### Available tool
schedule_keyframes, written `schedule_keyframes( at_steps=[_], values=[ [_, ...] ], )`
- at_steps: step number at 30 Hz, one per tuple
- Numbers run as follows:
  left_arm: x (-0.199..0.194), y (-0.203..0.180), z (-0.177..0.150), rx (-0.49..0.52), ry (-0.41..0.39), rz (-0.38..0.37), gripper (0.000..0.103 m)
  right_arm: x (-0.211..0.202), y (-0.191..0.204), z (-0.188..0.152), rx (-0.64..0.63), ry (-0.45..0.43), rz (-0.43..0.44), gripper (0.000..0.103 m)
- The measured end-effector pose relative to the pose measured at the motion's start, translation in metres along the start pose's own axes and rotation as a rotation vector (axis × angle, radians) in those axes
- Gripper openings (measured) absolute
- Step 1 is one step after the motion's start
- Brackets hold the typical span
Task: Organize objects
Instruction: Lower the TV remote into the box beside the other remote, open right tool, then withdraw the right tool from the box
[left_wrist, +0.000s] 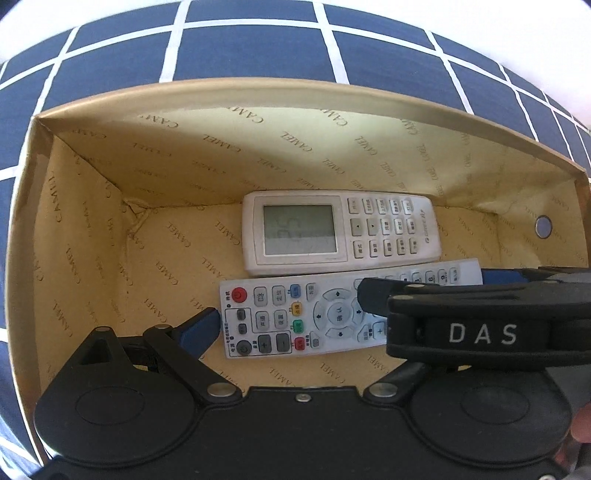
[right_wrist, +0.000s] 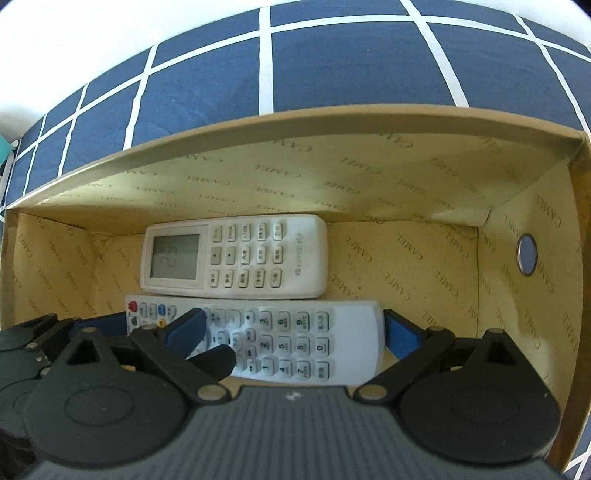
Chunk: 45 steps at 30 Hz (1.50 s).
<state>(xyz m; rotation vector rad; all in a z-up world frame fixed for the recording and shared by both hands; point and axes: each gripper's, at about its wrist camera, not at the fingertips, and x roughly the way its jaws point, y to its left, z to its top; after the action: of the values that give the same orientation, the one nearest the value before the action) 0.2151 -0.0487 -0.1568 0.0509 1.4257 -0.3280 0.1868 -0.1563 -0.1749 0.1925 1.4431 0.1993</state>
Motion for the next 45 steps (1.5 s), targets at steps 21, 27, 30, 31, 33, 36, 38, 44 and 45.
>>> schedule_keyframes(
  at_steps=[21,27,30,31,33,36,38,44,45],
  values=[
    [-0.082,-0.024,-0.04,-0.046,-0.134,0.056,0.103,-0.077,0.005,-0.027,-0.052,-0.13,0.036,0.102],
    [-0.112,-0.043,-0.067,-0.044,-0.168,0.071,0.103,-0.117,0.005,-0.042,-0.063,-0.189,0.05,0.103],
    [-0.123,-0.055,-0.08,-0.042,-0.185,0.076,0.103,-0.134,0.002,-0.053,-0.064,-0.214,0.056,0.103],
    [-0.126,-0.059,-0.085,-0.042,-0.189,0.077,0.103,-0.14,0.0,-0.057,-0.062,-0.222,0.057,0.103],
    [-0.132,-0.068,-0.095,-0.036,-0.197,0.08,0.103,-0.151,-0.005,-0.067,-0.058,-0.239,0.063,0.103],
    [-0.14,-0.082,-0.109,-0.026,-0.207,0.086,0.103,-0.166,-0.017,-0.079,-0.034,-0.252,0.076,0.103],
    [-0.145,-0.091,-0.119,-0.022,-0.213,0.086,0.103,-0.175,-0.026,-0.086,-0.013,-0.255,0.097,0.103],
    [-0.154,-0.127,-0.144,0.002,-0.228,0.082,0.103,-0.198,-0.055,-0.116,0.008,-0.289,0.086,0.103],
    [-0.154,-0.135,-0.148,0.011,-0.227,0.081,0.103,-0.202,-0.06,-0.12,0.015,-0.293,0.084,0.103]
  ],
)
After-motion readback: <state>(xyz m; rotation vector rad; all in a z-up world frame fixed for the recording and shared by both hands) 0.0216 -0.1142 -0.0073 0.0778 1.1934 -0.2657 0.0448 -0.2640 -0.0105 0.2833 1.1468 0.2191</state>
